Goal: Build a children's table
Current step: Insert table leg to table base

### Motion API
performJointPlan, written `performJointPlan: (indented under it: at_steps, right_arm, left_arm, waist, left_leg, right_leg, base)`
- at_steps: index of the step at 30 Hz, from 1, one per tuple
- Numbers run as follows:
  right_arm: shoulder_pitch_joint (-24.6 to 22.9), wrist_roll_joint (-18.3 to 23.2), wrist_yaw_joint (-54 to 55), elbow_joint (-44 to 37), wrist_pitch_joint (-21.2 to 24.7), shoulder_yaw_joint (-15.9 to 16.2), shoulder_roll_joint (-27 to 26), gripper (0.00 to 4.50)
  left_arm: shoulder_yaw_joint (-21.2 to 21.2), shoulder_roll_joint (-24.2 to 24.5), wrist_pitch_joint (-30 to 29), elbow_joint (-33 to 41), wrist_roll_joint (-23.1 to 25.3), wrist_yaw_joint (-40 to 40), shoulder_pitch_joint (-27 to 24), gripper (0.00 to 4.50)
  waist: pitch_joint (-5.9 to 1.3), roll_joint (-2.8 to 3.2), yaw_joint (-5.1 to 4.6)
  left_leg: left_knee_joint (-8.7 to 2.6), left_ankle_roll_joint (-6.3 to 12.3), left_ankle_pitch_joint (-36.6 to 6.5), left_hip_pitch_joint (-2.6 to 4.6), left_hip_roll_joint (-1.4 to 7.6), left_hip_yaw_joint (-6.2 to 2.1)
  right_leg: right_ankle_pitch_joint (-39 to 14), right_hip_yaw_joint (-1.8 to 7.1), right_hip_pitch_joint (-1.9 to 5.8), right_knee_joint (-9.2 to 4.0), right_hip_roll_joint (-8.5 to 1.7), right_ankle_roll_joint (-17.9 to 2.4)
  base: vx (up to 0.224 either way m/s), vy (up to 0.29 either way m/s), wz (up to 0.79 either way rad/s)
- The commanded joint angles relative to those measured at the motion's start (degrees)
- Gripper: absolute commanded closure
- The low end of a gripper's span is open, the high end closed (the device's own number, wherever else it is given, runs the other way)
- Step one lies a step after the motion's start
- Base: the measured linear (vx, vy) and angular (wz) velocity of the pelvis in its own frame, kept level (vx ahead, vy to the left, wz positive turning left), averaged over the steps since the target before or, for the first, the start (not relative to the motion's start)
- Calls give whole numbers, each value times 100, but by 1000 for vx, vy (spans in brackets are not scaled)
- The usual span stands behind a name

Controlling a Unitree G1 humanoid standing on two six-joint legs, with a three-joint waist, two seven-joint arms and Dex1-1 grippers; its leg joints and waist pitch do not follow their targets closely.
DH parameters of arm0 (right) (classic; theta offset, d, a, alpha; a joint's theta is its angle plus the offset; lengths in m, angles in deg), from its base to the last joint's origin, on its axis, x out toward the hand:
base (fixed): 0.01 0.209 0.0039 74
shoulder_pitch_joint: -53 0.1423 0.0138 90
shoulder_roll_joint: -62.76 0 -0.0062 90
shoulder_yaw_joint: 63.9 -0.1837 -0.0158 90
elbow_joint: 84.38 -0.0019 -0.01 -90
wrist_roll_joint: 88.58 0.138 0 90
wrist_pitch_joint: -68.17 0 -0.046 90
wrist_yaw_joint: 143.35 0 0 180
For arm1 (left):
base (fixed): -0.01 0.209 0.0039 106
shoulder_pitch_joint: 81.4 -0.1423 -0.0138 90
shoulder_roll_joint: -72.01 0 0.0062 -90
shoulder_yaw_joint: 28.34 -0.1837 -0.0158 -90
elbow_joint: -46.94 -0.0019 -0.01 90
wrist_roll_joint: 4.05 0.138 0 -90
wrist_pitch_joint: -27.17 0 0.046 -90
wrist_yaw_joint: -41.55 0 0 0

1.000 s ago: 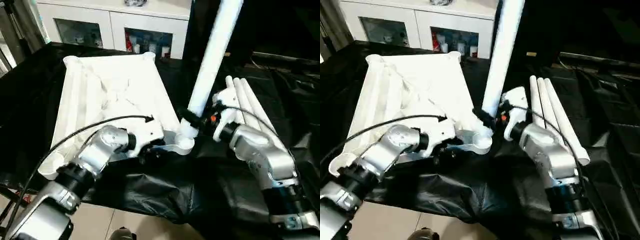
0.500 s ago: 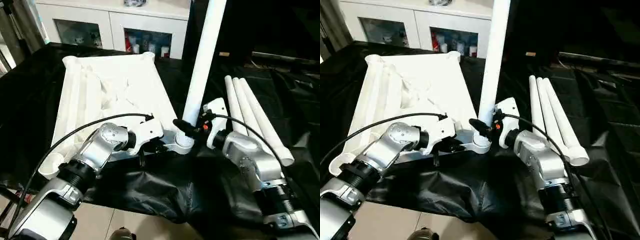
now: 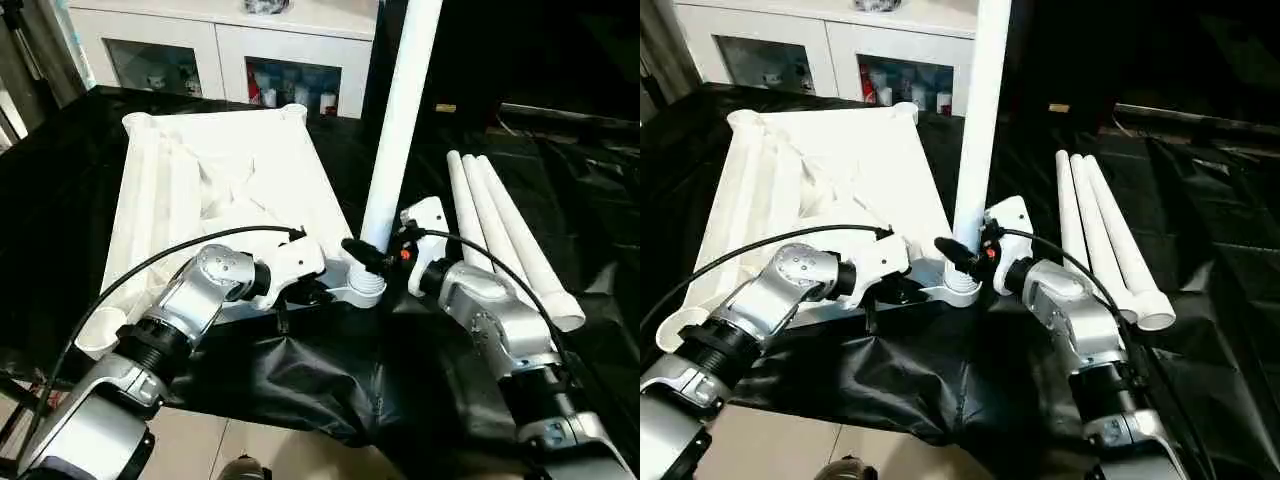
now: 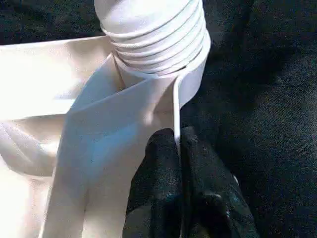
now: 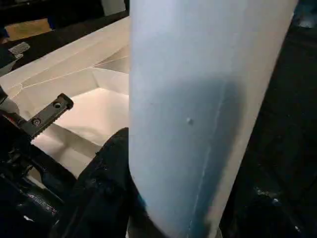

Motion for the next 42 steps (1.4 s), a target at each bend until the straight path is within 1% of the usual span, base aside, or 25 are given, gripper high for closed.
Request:
performJointPlan:
  at_steps: [1,4,7,9,11,12,13,17,18,20,22,23,24,25,28,29,30,32,34,35,37,39,40,41,42]
  right_arm:
    - [60,-133,-53,187,-43,60,-5,259]
    - [81,-120,-82,311,-75,29,-24,259]
    - [114,-21,-106,466,-83,-79,-81,259]
    - [129,74,-130,574,-72,-214,-122,259]
    - [132,146,-153,659,-71,-329,-152,259]
    - [83,241,-167,754,-88,-475,-172,259]
    - [38,291,-177,798,-111,-545,-182,259]
    - [-81,389,-192,883,-172,-671,-209,259]
    - [-154,427,-194,900,-209,-717,-222,259]
    - [-320,495,-193,958,-323,-826,-265,259]
    - [-411,517,-200,1002,-407,-880,-291,259]
    - [-469,549,-196,1024,-448,-923,-315,259]
    - [-502,573,-197,1047,-476,-954,-332,259]
    - [-614,595,-192,1104,-600,-1014,-377,259]
    - [-743,566,-180,1219,-798,-1074,-431,259]
    - [-807,536,-165,1269,-893,-1089,-448,259]
    - [-874,491,-138,1320,-1007,-1090,-463,259]
    - [-951,447,-77,1351,-1222,-1097,-482,259]
    - [-1039,419,-30,1330,-1385,-1117,-499,259]
    - [-1065,420,-27,1318,-1414,-1125,-504,259]
    - [-1147,478,-29,1333,-1490,-1211,-538,259]
    - [-1229,542,-15,1349,-1547,-1287,-573,259]
    - [-1260,562,-1,1373,-1576,-1315,-589,259]
    - [-1293,571,10,1423,-1640,-1333,-605,259]
    - [-1297,571,12,1438,-1662,-1333,-607,259]
  left_arm:
    - [104,-105,-24,86,-130,-27,34,450]
    - [123,-146,-51,152,-170,-38,17,450]
    - [143,-183,-85,240,-178,-54,-23,450]
    - [167,-205,-116,280,-161,-50,-51,450]
    - [188,-222,-139,303,-151,-38,-70,450]
    - [212,-235,-161,321,-154,-6,-92,450]
    - [223,-237,-168,326,-152,15,-101,450]
    - [243,-237,-174,328,-148,42,-117,450]
    - [254,-236,-181,325,-147,56,-117,450]
    - [280,-229,-187,319,-136,85,-116,450]
    - [299,-225,-190,313,-127,108,-113,450]
    - [309,-220,-192,307,-126,112,-108,450]
    - [317,-217,-196,306,-125,111,-105,450]
    - [338,-204,-188,277,-115,127,-86,450]
    - [359,-189,-195,248,-102,149,-59,450]
    - [367,-183,-196,230,-90,166,-35,450]
    - [379,-174,-192,193,-76,182,7,450]
    - [411,-177,-182,114,-61,240,77,450]
    - [433,-176,-155,48,-42,283,126,450]
    - [438,-175,-146,32,-36,296,137,450]
    - [459,-182,-147,0,-40,315,154,450]
    - [466,-185,-131,-31,-32,330,164,450]
    - [468,-186,-120,-53,-25,338,173,450]
    - [472,-193,-109,-85,-15,361,188,450]
    - [474,-196,-107,-91,-13,366,191,450]
  waist:
    - [-455,43,7]
    - [-456,46,5]
    - [-452,50,4]
    - [-454,63,6]
    - [-462,62,9]
    - [-460,60,8]
    - [-459,60,17]
    - [-456,81,26]
    - [-461,72,28]
    - [-463,82,38]
    - [-465,89,54]
    - [-465,110,60]
    - [-460,100,53]
    - [-464,150,71]
    - [-463,124,81]
    - [-466,135,91]
    - [-470,164,102]
    - [-467,156,111]
    - [-468,168,131]
    - [-467,177,142]
    - [-461,167,152]
    - [-449,220,165]
    - [-447,208,157]
    - [-441,225,158]
    - [-438,210,149]
  left_leg:
    - [-421,-65,-1202,84,320,-83]
    - [-426,-40,-1199,82,322,-83]
    - [-429,-42,-1264,93,323,-85]
    - [-430,-45,-1287,92,327,-86]
    - [-429,-37,-1244,95,329,-88]
    - [-428,-26,-1247,94,327,-83]
    - [-425,-18,-1254,93,330,-84]
    - [-432,-15,-1271,91,329,-87]
    - [-432,-10,-1275,92,331,-86]
    - [-429,4,-1276,91,331,-86]
    - [-432,17,-1323,89,330,-88]
    - [-436,11,-1330,89,331,-96]
    - [-441,14,-1355,89,330,-94]
    - [-442,9,-1418,96,334,-99]
    - [-448,17,-1485,91,331,-100]
    - [-450,23,-1476,96,335,-99]
    - [-452,19,-1489,91,334,-109]
    - [-460,18,-1541,90,336,-108]
    - [-463,19,-1561,95,338,-110]
    - [-468,18,-1599,102,340,-112]
    - [-473,26,-1639,99,336,-113]
    - [-486,-4,-1861,120,343,-130]
    - [-490,-11,-1901,122,345,-127]
    - [-505,-24,-1992,132,346,-139]
    - [-516,-38,-2056,135,347,-144]
  right_leg:
    - [-1303,316,315,-441,-592,-1056]
    - [-1206,320,317,-437,-580,-1057]
    - [-1291,319,315,-449,-587,-1066]
    - [-1294,323,316,-451,-589,-1079]
    - [-1199,320,317,-437,-584,-1105]
    - [-1170,318,316,-434,-581,-1125]
    - [-1178,320,319,-440,-592,-1137]
    - [-1219,314,317,-446,-587,-1131]
    - [-1208,316,320,-447,-591,-1130]
    - [-1154,317,317,-445,-593,-1143]
    - [-1241,313,317,-458,-598,-1133]
    - [-1259,309,316,-453,-599,-1137]
    - [-1288,308,312,-461,-589,-1130]
    - [-1334,312,303,-470,-599,-1131]
    - [-1423,310,308,-482,-602,-1113]
    - [-1457,310,298,-486,-604,-1103]
    - [-1488,309,299,-481,-606,-1096]
    - [-1548,310,298,-495,-608,-1068]
    - [-1574,312,285,-500,-605,-1055]
    - [-1604,312,280,-507,-605,-1045]
    - [-1656,313,282,-512,-602,-1037]
    - [-1930,314,262,-547,-620,-989]
    - [-1969,316,261,-559,-619,-976]
    - [-2044,312,259,-566,-611,-965]
    - [-2099,312,264,-573,-615,-957]
  base:
    - [0,0,0]
    - [0,0,0]
    - [0,0,0]
    - [0,0,0]
    - [0,0,0]
    - [0,0,0]
    - [0,0,0]
    - [0,0,0]
    - [0,0,0]
    - [0,0,0]
    - [0,0,0]
    - [0,0,0]
    - [0,0,0]
    - [0,0,0]
    - [0,0,0]
    - [0,0,0]
    - [0,0,0]
    - [0,0,0]
    - [0,0,0]
    - [0,0,0]
    - [0,0,0]
    - [0,0,0]
    - [0,0,0]
    - [0,0,0]
    - [0,0,0]
